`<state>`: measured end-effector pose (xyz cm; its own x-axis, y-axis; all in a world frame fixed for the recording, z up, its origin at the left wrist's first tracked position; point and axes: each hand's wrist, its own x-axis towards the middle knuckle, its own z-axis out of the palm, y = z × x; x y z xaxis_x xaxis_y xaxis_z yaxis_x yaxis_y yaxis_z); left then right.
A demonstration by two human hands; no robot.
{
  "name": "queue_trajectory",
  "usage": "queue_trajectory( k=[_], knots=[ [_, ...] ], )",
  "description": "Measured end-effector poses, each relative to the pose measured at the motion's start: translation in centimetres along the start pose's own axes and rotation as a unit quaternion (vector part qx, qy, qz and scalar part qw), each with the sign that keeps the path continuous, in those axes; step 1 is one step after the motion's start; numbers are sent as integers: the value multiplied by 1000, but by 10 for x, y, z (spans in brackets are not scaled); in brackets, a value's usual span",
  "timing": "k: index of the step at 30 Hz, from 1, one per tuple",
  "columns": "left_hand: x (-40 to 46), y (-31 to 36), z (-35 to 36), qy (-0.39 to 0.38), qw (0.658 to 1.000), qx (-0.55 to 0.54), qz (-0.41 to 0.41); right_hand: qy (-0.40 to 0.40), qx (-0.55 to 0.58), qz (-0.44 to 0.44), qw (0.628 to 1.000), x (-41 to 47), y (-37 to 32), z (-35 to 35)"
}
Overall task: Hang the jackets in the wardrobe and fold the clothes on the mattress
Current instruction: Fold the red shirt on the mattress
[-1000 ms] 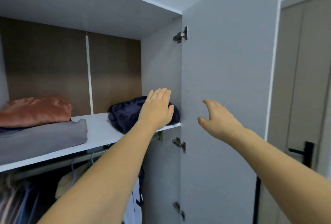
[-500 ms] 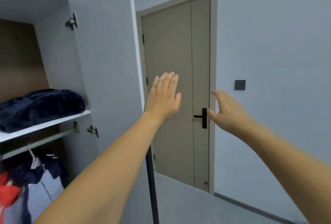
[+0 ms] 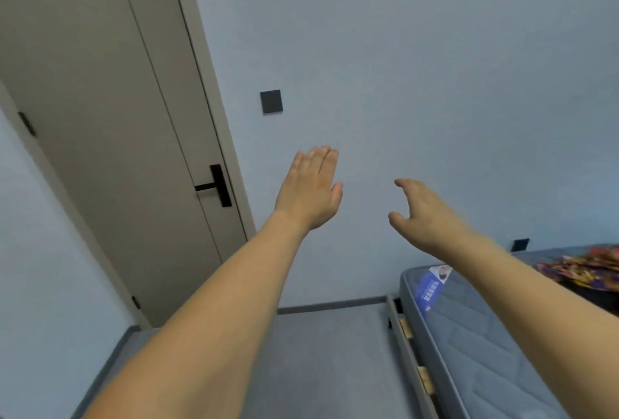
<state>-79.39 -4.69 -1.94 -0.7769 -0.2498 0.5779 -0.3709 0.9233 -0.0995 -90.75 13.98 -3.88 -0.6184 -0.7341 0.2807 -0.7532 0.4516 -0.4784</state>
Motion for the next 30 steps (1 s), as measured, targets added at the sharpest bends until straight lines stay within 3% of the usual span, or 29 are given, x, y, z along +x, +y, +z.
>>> queue_trajectory(
  k=[7, 16, 22, 26, 30],
  knots=[
    [83, 105, 127, -56, 991, -104, 67, 13, 1, 137, 990, 13, 153, -12],
    [153, 287, 269, -148, 961, -125, 198, 60, 42, 290, 954, -13, 373, -18],
    [187, 366, 372, -223, 932, -130, 253, 82, 58, 379, 920, -25, 501, -8],
    [220, 426, 458, -253, 917, -164, 262, 91, 38, 449, 888, -17, 596, 16],
    [227, 503, 587, -296, 881, -193, 315, 115, 23, 483, 868, -17, 713, 71]
  ],
)
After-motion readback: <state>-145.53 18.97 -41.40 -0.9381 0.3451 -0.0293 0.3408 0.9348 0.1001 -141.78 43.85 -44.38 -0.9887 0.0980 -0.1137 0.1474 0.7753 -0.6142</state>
